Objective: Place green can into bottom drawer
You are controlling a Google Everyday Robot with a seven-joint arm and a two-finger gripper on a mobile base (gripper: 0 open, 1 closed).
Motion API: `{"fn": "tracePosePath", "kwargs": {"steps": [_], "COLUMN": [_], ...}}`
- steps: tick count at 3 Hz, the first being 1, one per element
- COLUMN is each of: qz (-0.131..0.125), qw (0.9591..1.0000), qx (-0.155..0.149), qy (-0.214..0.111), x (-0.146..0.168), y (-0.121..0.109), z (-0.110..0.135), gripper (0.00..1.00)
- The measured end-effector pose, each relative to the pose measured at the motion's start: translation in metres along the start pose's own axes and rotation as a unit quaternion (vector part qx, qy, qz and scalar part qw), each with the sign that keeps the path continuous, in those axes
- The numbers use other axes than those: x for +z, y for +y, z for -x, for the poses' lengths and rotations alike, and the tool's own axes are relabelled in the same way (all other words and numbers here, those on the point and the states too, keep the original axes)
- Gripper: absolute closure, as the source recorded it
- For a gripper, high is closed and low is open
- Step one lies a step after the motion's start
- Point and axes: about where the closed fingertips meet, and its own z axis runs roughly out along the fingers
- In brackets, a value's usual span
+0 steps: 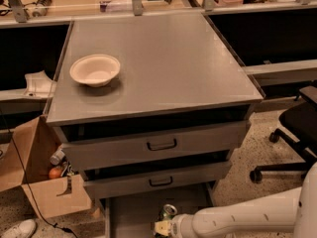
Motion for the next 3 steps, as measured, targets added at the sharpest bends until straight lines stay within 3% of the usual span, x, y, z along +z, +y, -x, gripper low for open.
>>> {"fn": "tracePosePath", "kwargs": {"steps": [1,2,3], "qz": [-0.021,-0.056,-0.072], "qw": [0.9963,0.9862,0.9832], "qx": [0.063,0.114,0.115], "qy": [-0.054,-0.106,-0.123], "x": [0.012,0.018,0.015], "y": [-0.001,-0.019,-0.028], "z": [0.009,0.020,0.026], "gripper": [1.00,1.00,1.00]}}
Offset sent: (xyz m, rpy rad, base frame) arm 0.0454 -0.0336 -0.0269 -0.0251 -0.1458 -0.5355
